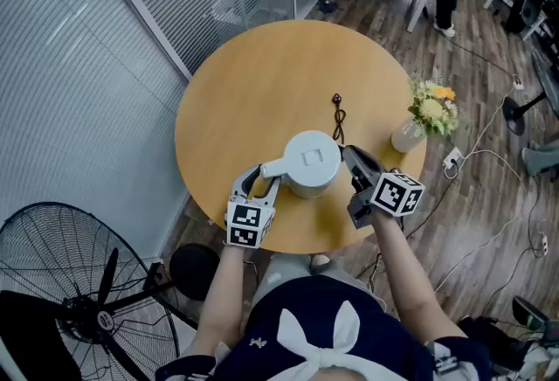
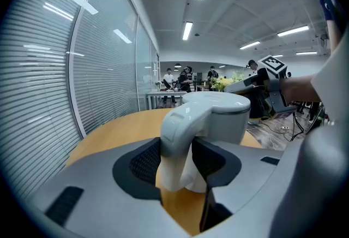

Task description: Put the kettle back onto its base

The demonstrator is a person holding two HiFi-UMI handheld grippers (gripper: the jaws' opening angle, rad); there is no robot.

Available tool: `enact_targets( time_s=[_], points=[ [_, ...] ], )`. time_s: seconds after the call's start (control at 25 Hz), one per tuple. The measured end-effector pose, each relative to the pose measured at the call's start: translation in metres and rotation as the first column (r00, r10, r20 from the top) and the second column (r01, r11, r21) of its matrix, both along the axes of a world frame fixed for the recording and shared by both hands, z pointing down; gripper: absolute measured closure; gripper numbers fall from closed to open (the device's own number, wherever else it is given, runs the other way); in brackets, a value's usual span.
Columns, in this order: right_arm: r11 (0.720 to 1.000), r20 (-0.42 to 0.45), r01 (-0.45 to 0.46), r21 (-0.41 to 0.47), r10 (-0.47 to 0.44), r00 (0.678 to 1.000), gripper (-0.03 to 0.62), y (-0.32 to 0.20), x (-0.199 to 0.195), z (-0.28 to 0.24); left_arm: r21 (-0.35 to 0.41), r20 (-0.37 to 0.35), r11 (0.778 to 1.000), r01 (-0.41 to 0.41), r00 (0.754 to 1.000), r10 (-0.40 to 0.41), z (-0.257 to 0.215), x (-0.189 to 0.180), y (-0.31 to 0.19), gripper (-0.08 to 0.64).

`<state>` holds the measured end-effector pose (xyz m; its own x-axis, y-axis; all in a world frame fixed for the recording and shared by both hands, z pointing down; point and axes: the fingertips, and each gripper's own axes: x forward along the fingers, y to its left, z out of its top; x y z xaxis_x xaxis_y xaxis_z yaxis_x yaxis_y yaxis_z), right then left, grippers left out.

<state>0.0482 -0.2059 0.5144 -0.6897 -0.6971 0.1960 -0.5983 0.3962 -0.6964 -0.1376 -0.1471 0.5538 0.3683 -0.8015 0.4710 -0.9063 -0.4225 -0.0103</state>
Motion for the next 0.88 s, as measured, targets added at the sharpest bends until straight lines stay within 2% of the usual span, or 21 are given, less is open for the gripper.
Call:
enact_targets(
  time_s=[0.2,0.32,0.36,0.52,0.68,0.88],
  points=[
    [1.0,-0.01,0.006,0.007,-0.005,1.0,0.537,0.001,0.0,0.0,-0.015,-0.002,1.0,-0.007,1.0,0.007,0.002,0.001,0.001,0.367],
    [1.0,-0.05,0.008,0.019,-0.007,0.999,0.537,0.0,-0.001,0.0,-0.018,-0.017,1.0,-0.006,1.0,0.005,-0.001,0.003,0.0,0.361],
    [1.0,-0.07,0.009,0.023,-0.007,0.998,0.537,0.0,-0.001,0.0,-0.012,-0.019,1.0,-0.001,1.0,0.001,-0.003,0.004,-0.001,0.333],
    [0.999,-0.147,0.028,0.038,-0.023,0.989,0.537,-0.001,-0.003,0.0,-0.01,-0.001,1.0,0.01,1.0,-0.01,-0.007,0.004,0.0,0.319],
    [0.996,-0.165,0.064,0.063,-0.052,0.985,0.522,0.002,-0.007,-0.007,-0.004,0.005,0.999,0.034,0.999,-0.034,-0.012,-0.002,0.002,0.296],
    [0.993,-0.182,0.054,0.101,-0.035,0.983,0.51,0.008,-0.005,-0.017,0.035,-0.044,0.996,0.076,0.996,-0.075,-0.029,-0.009,0.006,0.288]
  ],
)
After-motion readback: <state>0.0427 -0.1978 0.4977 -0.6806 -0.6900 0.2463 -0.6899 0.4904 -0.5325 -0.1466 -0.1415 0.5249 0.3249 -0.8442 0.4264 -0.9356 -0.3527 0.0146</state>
